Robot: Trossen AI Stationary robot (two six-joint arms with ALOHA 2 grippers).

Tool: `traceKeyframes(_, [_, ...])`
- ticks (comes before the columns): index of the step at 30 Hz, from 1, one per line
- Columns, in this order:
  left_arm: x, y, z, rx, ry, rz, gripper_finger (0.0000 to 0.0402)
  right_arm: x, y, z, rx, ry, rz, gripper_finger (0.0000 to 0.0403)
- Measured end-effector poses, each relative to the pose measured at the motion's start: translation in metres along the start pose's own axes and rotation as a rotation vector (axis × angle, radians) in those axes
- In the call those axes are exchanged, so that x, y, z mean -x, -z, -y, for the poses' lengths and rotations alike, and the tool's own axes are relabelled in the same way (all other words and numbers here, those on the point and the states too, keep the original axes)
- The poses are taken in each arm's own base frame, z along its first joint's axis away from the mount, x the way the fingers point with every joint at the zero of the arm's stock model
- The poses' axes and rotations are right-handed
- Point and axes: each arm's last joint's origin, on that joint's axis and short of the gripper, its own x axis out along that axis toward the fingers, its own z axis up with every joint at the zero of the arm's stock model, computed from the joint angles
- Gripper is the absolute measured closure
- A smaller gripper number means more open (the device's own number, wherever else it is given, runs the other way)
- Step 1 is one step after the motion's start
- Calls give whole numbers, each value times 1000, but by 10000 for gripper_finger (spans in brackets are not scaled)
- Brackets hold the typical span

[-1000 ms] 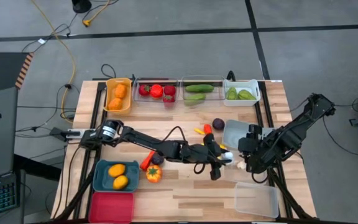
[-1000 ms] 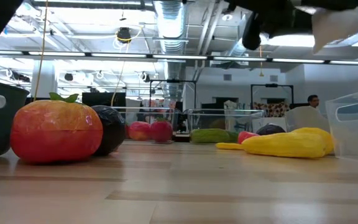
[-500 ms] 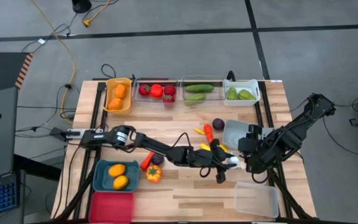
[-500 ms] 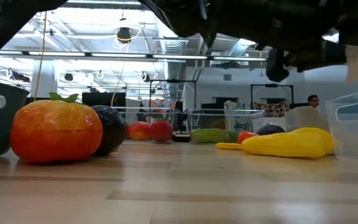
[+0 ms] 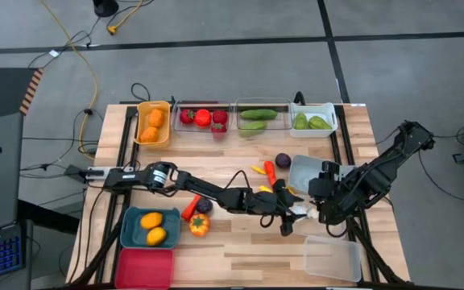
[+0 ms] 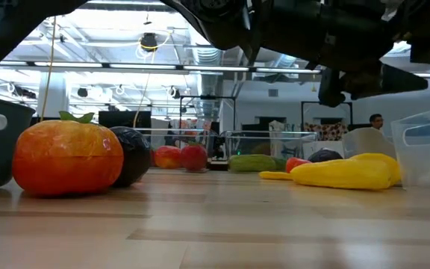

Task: Sort produce into baskets
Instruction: Put the yellow corn into the gray bin

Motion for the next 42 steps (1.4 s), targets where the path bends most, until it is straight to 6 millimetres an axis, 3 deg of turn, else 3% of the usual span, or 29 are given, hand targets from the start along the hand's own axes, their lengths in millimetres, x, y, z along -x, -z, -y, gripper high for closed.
traceKeyframes(8, [-1,-3,-6,21,-11,4,135,0,0,0,0,0,0,143])
traceKeyframes(15, [6,-22,-13,42,-22,-2,135,0,0,0,5,-4,-1,143])
traceKeyframes(30, [50,-80,-17,-192,-101,-173,135,0,-3,-3,-9,-32,25,142])
traceKeyframes(42, [81,-104,-21,-348,-114,-307,135,-2,-6,0,-36,-47,2,142])
